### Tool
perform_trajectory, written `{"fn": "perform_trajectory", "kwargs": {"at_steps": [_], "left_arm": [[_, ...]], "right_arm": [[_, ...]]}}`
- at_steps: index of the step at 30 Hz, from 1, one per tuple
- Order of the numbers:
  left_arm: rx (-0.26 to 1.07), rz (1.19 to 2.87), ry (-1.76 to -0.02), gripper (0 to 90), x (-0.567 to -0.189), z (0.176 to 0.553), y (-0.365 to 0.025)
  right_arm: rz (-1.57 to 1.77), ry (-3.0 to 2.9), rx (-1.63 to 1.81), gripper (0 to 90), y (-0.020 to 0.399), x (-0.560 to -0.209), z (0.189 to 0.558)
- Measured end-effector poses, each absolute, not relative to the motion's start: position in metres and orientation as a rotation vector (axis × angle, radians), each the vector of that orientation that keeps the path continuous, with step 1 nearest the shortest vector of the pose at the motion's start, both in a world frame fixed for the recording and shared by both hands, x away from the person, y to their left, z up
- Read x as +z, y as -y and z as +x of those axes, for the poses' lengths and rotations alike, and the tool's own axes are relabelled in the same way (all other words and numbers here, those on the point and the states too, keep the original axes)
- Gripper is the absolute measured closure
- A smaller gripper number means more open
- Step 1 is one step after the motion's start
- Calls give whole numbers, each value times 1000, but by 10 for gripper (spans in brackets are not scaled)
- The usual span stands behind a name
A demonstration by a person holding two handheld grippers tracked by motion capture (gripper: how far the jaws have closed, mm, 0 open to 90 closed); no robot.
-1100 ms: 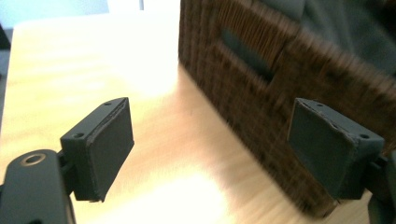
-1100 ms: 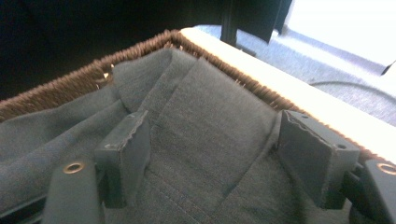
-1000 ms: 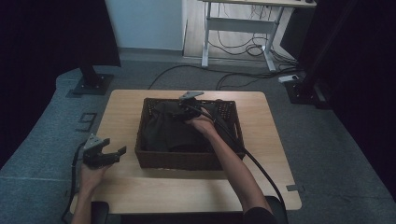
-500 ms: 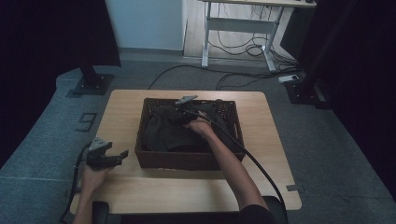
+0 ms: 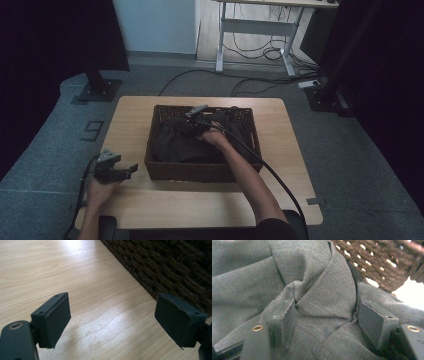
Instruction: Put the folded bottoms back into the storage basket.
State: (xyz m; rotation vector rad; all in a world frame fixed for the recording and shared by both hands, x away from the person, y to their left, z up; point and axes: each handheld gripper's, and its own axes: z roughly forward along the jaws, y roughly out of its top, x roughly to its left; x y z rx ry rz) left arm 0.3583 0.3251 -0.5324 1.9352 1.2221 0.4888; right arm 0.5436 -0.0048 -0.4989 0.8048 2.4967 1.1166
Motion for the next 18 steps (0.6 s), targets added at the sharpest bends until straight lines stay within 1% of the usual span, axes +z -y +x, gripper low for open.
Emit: {"fn": "perform_trajectory", "kwargs": {"at_steps": [4, 6, 7, 9, 10, 11, 13, 15, 18], "left_arm": [[497, 1973, -1243, 138, -535, 359, -322], [498, 2003, -1254, 139, -537, 360, -321], [498, 2018, -1258, 139, -538, 361, -320], [497, 2034, -1267, 139, -540, 362, -319], [489, 2041, -1267, 139, -541, 362, -319], [483, 2046, -1267, 140, -541, 363, -318], [477, 2053, -1263, 141, -542, 363, -317], [473, 2063, -1260, 142, -543, 363, -316], [470, 2081, -1254, 142, -544, 364, -315]], "right_arm": [[811, -2500, 1162, 187, 6, -487, 540], [809, -2507, 1203, 211, 6, -481, 538], [831, -2495, 1236, 234, 6, -478, 537], [858, -2479, 1299, 378, 6, -471, 537], [873, -2470, 1310, 428, 6, -468, 538], [891, -2458, 1315, 500, 5, -465, 539], [910, -2435, 1333, 586, 3, -462, 542], [895, -2425, 1335, 636, -3, -460, 545], [907, -2440, 1306, 652, -15, -466, 551]]}}
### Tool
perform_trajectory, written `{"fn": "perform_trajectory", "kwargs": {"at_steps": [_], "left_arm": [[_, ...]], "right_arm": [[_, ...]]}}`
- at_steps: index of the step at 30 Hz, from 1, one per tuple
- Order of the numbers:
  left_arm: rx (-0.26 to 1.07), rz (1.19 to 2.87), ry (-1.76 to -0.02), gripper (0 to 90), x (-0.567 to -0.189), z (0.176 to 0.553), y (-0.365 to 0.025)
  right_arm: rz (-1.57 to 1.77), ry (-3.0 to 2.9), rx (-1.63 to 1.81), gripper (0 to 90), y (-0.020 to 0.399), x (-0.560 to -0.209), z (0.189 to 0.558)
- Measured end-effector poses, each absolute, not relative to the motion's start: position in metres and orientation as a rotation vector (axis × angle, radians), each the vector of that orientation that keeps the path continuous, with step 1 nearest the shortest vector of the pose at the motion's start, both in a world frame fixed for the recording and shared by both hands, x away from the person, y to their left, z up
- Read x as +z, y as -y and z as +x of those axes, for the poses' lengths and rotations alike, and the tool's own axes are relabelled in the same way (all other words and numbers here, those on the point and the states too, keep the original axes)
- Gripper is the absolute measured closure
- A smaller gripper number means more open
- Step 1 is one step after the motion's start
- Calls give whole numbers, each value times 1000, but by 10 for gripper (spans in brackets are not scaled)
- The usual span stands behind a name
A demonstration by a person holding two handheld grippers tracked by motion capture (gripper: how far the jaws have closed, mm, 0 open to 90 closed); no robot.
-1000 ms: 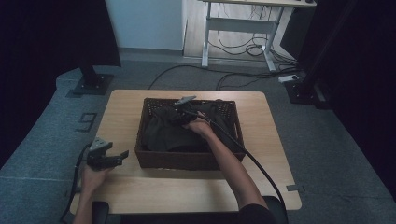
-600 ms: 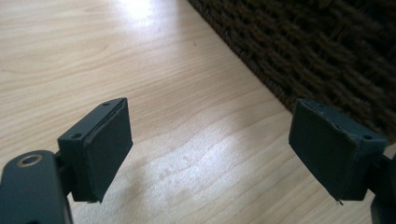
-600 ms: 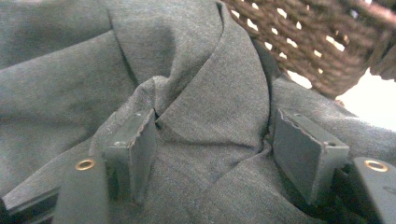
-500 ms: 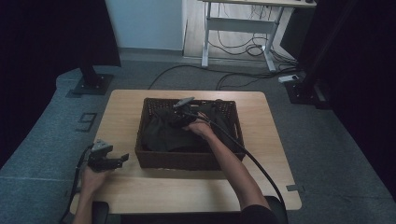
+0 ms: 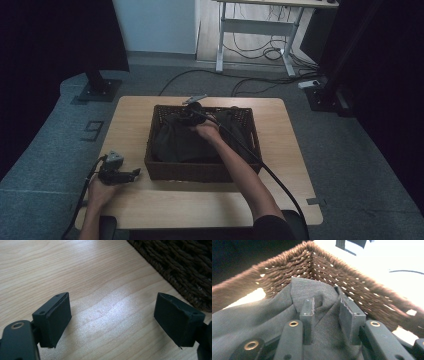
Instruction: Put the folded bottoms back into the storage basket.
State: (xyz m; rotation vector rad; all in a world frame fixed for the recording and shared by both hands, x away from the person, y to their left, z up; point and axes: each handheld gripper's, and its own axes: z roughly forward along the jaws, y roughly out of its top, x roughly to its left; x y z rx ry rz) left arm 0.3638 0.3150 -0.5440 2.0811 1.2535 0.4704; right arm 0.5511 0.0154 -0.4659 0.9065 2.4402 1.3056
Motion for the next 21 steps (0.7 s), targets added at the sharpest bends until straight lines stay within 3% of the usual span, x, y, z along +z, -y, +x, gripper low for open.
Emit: {"fn": "perform_trajectory", "kwargs": {"at_steps": [12, 17, 21], "left_arm": [[479, 2109, -1236, 143, -546, 363, -313], [481, 2104, -1235, 142, -546, 362, -313], [480, 2105, -1235, 142, -546, 362, -313]], "right_arm": [[849, -2537, 1113, 612, -36, -496, 558], [790, -2523, 1105, 352, -35, -484, 549], [839, -2511, 1166, 280, -18, -461, 541]]}}
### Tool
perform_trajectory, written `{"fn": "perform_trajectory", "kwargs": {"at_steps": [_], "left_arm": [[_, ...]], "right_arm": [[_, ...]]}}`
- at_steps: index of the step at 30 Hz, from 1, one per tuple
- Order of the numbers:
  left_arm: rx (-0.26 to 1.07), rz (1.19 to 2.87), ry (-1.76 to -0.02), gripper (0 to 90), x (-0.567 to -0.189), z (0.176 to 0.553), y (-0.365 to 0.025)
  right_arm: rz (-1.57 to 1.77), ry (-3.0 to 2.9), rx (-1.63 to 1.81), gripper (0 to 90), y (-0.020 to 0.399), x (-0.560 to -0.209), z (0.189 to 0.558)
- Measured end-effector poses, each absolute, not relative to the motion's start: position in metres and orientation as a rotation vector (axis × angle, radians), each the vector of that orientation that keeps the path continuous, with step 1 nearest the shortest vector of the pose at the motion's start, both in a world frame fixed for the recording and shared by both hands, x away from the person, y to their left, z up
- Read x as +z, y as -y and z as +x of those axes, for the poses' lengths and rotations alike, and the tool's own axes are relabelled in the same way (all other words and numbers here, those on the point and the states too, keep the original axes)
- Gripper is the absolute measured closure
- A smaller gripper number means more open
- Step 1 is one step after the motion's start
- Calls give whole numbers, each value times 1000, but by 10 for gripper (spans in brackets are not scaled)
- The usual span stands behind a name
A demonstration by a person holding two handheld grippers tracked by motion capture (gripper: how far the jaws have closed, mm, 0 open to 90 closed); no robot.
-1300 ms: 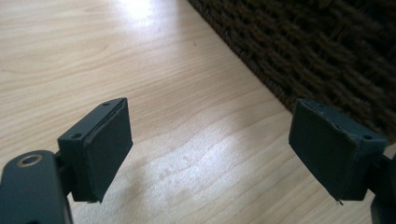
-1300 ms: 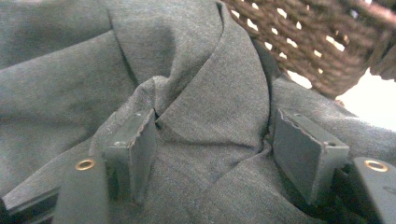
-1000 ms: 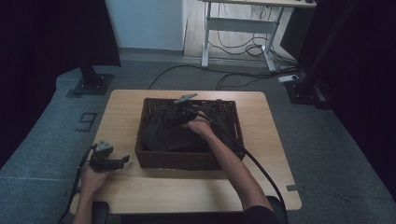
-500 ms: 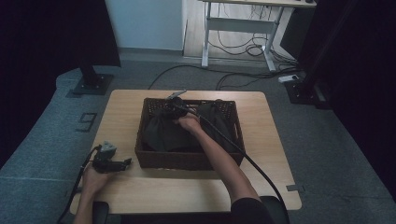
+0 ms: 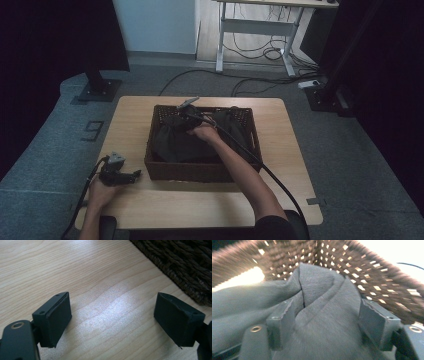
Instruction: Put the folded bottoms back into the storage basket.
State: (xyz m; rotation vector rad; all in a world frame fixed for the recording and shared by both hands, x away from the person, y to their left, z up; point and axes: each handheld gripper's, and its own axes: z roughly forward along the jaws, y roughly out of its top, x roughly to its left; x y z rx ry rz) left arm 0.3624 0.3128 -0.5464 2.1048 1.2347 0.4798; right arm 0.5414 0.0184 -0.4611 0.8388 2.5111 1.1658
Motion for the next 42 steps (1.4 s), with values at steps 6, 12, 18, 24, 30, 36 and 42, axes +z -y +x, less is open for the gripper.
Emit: {"fn": "perform_trajectory", "kwargs": {"at_steps": [6, 12, 18, 24, 30, 36, 42], "left_arm": [[480, 2106, -1235, 142, -546, 362, -313], [481, 2106, -1234, 142, -546, 363, -313], [480, 2107, -1233, 143, -546, 363, -313], [480, 2107, -1232, 143, -546, 363, -313], [481, 2108, -1231, 144, -546, 363, -313], [480, 2109, -1229, 145, -546, 363, -312], [479, 2108, -1229, 144, -546, 363, -312]], "right_arm": [[872, -2426, 1211, 263, 22, -436, 535], [951, -2357, 1126, 241, 64, -431, 530], [1093, -2252, 1053, 279, 96, -446, 537], [1158, -2229, 1016, 296, 109, -471, 545], [1266, -2234, 984, 261, 118, -491, 551], [1297, -2267, 954, 257, 119, -499, 554], [1238, -2264, 956, 237, 119, -492, 551]]}}
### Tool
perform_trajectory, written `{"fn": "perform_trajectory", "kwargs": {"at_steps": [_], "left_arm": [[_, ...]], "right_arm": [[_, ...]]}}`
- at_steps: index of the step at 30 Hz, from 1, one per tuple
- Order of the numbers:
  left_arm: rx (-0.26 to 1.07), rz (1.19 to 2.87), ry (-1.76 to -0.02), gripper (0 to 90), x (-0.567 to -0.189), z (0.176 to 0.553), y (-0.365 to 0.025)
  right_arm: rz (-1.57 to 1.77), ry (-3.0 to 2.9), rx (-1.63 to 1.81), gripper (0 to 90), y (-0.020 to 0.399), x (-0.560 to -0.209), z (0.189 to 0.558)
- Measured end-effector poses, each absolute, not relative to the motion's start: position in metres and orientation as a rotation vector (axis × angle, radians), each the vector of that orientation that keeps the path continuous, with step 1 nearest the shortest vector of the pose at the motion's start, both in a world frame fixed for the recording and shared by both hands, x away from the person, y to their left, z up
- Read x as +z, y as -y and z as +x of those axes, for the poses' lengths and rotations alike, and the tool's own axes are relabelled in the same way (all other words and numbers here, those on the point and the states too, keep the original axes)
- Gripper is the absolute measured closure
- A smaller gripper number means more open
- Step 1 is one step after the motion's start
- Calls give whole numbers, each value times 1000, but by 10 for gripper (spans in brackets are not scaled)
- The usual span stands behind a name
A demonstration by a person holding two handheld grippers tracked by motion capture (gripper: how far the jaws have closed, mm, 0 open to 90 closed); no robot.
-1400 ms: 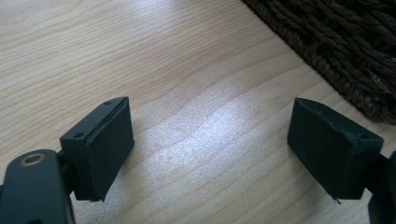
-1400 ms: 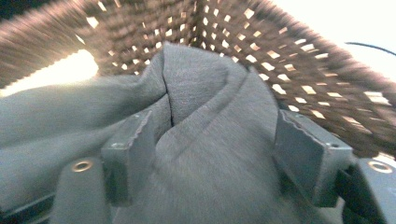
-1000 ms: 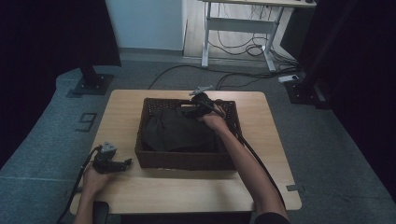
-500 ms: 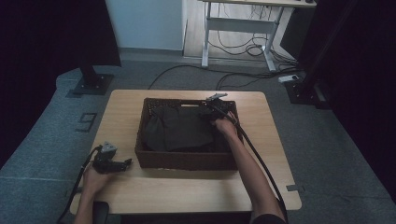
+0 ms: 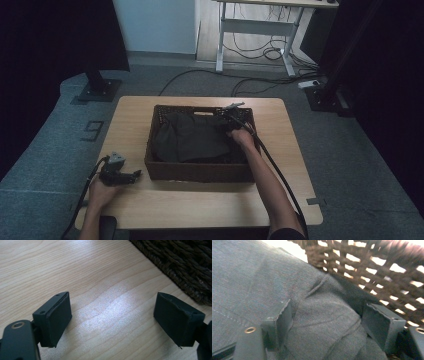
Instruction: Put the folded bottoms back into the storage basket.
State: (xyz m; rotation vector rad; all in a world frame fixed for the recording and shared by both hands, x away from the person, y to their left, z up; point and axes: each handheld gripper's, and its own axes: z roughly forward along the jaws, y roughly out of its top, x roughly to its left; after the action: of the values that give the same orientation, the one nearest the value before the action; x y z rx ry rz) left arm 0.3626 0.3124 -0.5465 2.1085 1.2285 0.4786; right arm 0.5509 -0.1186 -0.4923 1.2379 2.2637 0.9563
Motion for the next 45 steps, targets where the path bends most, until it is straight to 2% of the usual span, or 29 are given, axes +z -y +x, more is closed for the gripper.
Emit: {"fn": "perform_trajectory", "kwargs": {"at_steps": [8, 15, 19, 25, 45], "left_arm": [[479, 2110, -1227, 144, -546, 363, -312], [472, 2119, -1219, 128, -547, 363, -312], [463, 2133, -1209, 90, -547, 363, -311], [445, 2158, -1205, 4, -548, 365, -308], [444, 2159, -1208, 0, -548, 364, -308]], "right_arm": [[1131, -2322, 998, 147, 118, -475, 543], [1058, -2345, 1046, 121, 115, -448, 530], [1042, -2365, 1020, 97, 119, -435, 522], [1002, -2378, 1013, 11, 127, -415, 509], [1002, -2323, 1015, 0, 184, -379, 461]]}}
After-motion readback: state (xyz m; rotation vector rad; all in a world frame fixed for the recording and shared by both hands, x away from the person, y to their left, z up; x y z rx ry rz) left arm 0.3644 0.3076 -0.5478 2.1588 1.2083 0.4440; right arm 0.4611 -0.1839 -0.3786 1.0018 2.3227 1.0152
